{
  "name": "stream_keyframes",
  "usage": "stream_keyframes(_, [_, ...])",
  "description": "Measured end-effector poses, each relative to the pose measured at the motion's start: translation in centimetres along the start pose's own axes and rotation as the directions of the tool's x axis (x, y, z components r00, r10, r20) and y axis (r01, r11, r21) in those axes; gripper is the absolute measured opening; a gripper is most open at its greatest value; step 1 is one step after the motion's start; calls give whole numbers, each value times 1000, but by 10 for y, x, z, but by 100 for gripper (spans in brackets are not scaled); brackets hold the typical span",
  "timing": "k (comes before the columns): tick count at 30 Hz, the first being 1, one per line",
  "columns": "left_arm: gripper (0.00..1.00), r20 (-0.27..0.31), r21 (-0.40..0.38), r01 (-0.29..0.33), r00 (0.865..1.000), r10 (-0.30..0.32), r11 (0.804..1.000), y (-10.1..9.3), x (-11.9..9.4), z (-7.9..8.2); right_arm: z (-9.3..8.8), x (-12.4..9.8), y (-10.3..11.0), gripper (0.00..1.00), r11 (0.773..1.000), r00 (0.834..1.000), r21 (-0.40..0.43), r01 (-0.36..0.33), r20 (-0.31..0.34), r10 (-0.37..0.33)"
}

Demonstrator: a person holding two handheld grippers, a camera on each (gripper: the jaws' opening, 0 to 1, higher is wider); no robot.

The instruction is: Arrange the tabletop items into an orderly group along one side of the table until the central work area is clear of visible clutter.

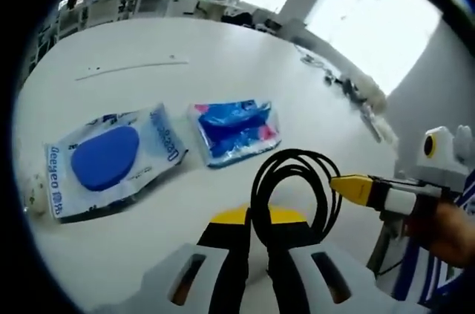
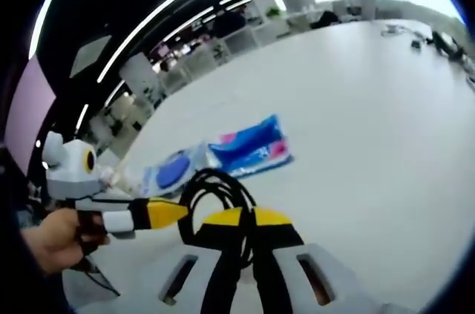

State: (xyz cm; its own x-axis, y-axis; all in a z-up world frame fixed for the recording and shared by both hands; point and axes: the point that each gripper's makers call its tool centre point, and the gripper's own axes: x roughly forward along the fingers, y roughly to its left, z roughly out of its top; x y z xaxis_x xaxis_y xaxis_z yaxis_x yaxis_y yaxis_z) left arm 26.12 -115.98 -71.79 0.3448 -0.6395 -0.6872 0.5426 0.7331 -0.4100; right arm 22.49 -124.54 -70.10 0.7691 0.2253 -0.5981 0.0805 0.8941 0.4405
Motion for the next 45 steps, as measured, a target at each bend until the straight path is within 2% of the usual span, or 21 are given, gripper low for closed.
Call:
stream_keyframes(8, [6,-34,2,-11,999,11,1000,-8,16,-2,4,11,-19,0,1000,1000,13,8,-25,-8])
stream_keyframes(19, [6,-92,37,-33,995,36,999,-5,29,-10,-2,32,-38,0,1000,998,13,13,-70,-12])
stream_keyframes(27, [5,-118,42,-43,992,47,998,-2,36,-15,-9,38,-43,0,1000,996,9,10,-89,-9])
stream_keyframes(30, [5,-112,41,-46,992,50,998,1,39,-15,-10,38,-46,0,999,996,34,8,-84,-5])
stream_keyframes(45, [5,-104,28,-57,993,59,998,6,45,-13,-16,42,-50,0,999,996,50,3,-90,1])
